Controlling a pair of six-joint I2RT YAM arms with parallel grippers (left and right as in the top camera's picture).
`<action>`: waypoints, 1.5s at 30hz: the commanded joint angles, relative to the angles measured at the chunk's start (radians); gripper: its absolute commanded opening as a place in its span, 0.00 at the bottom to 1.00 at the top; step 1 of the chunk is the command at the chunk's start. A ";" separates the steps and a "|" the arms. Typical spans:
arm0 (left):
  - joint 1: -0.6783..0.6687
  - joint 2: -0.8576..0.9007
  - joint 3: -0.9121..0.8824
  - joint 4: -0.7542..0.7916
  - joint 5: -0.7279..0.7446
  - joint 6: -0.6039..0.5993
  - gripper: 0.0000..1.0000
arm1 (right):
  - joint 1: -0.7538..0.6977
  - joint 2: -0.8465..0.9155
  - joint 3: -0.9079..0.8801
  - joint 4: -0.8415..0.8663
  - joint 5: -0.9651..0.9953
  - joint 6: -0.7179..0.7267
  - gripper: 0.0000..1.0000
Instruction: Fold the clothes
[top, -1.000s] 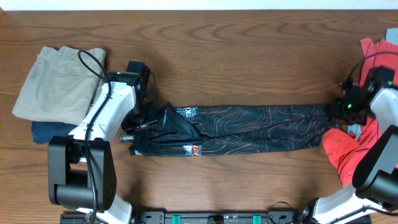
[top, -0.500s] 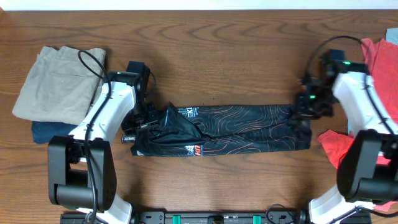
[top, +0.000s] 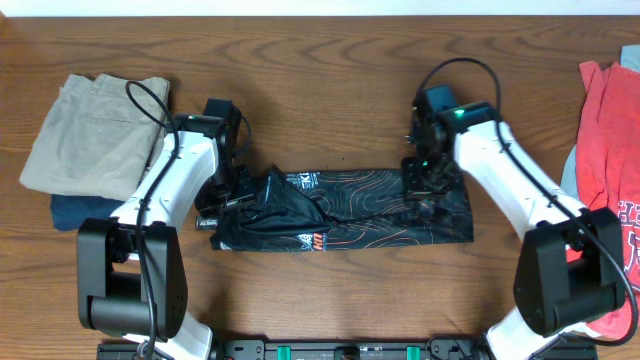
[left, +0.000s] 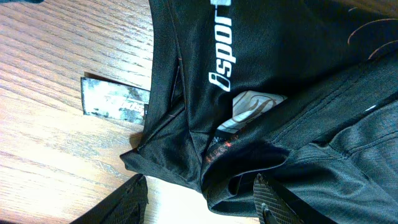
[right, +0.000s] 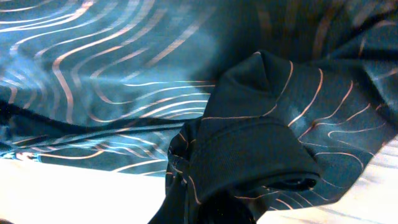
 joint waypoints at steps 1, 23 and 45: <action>0.000 -0.019 0.021 -0.007 -0.001 -0.004 0.57 | 0.053 -0.016 0.007 0.014 -0.005 0.059 0.04; 0.000 -0.019 0.021 -0.021 -0.006 0.026 0.63 | 0.135 -0.016 0.007 0.056 -0.009 0.056 0.59; 0.000 0.080 -0.016 0.085 0.006 0.225 0.96 | -0.016 -0.016 0.008 -0.104 0.192 0.110 0.63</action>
